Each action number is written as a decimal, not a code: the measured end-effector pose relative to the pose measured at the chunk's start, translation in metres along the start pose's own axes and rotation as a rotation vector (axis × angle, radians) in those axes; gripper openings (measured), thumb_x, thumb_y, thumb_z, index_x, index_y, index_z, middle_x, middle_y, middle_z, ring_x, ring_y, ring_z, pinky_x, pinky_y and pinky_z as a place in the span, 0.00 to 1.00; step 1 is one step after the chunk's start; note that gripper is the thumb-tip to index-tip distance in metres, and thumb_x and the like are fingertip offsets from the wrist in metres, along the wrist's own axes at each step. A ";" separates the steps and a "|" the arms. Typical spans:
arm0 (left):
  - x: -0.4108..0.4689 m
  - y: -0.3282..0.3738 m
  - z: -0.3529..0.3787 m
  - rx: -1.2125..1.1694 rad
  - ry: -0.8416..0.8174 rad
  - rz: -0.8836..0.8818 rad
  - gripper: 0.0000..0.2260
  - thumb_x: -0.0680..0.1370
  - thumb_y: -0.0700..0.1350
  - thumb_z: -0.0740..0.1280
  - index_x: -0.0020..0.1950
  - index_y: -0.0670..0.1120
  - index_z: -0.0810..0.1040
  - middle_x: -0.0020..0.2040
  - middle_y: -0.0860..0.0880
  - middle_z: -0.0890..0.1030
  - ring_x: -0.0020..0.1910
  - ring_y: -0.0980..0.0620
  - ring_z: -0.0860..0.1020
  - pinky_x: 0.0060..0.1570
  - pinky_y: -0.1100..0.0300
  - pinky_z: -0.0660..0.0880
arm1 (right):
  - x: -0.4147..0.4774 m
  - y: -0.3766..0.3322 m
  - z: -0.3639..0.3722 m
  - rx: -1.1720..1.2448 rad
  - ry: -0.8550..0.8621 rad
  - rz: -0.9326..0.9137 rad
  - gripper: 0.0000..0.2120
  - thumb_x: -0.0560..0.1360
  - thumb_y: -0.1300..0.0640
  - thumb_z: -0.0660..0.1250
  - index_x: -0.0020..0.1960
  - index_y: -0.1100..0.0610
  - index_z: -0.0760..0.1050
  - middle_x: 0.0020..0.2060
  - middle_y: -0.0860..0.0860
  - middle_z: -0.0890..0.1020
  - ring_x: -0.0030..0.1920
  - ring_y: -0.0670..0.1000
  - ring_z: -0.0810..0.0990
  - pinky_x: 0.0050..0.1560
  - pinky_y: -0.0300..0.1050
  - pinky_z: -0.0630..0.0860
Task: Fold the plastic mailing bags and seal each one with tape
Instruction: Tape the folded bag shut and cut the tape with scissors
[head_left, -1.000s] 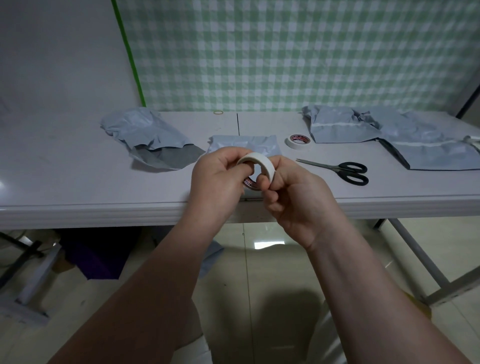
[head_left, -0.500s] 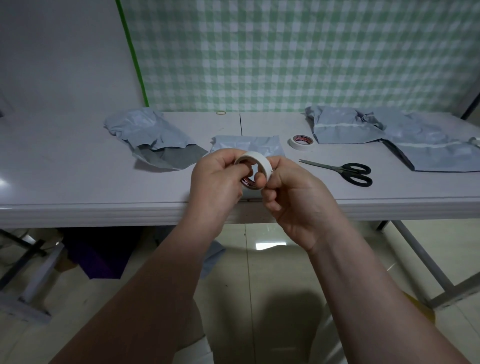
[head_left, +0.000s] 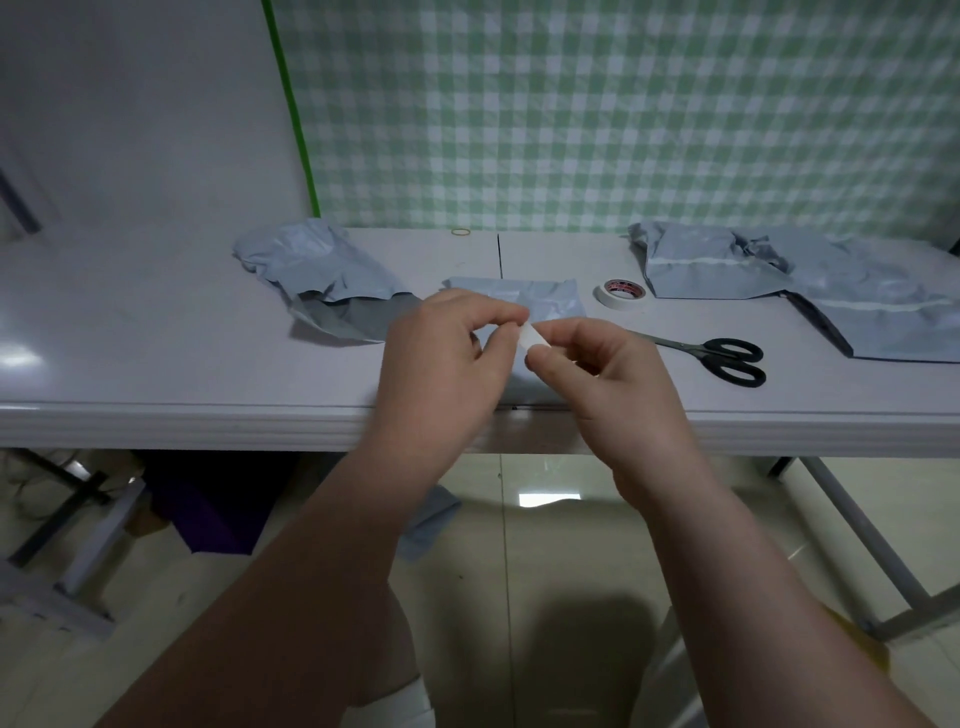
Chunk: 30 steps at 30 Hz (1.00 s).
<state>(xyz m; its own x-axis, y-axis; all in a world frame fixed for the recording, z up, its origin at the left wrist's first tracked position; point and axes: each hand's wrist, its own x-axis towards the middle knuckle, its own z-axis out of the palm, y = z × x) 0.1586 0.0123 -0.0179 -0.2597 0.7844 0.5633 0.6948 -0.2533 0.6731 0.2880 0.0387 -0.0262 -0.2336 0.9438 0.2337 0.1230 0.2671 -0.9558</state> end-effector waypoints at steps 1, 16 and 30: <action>0.001 -0.002 -0.001 0.052 0.001 0.049 0.07 0.75 0.41 0.68 0.50 0.49 0.85 0.47 0.54 0.82 0.36 0.63 0.73 0.43 0.75 0.67 | 0.000 0.000 0.001 -0.051 0.015 -0.016 0.05 0.74 0.57 0.68 0.47 0.50 0.82 0.36 0.44 0.80 0.37 0.44 0.73 0.43 0.41 0.71; -0.001 -0.007 0.009 0.442 0.036 0.302 0.03 0.74 0.36 0.66 0.43 0.43 0.75 0.40 0.47 0.74 0.34 0.48 0.73 0.29 0.59 0.62 | 0.004 -0.002 0.006 -0.327 0.092 -0.141 0.07 0.74 0.53 0.68 0.48 0.54 0.82 0.35 0.38 0.78 0.33 0.32 0.72 0.37 0.27 0.65; 0.008 -0.011 -0.003 -0.260 -0.281 -0.148 0.09 0.80 0.44 0.60 0.40 0.51 0.72 0.39 0.51 0.77 0.34 0.56 0.74 0.38 0.59 0.72 | 0.017 -0.003 -0.006 -0.275 -0.026 -0.084 0.07 0.74 0.49 0.69 0.39 0.51 0.81 0.26 0.36 0.74 0.29 0.36 0.71 0.32 0.32 0.61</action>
<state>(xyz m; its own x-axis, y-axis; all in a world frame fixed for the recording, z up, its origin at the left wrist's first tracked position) 0.1467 0.0193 -0.0195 -0.1263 0.9380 0.3227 0.4620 -0.2323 0.8559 0.2897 0.0551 -0.0178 -0.2778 0.9118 0.3022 0.3579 0.3902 -0.8483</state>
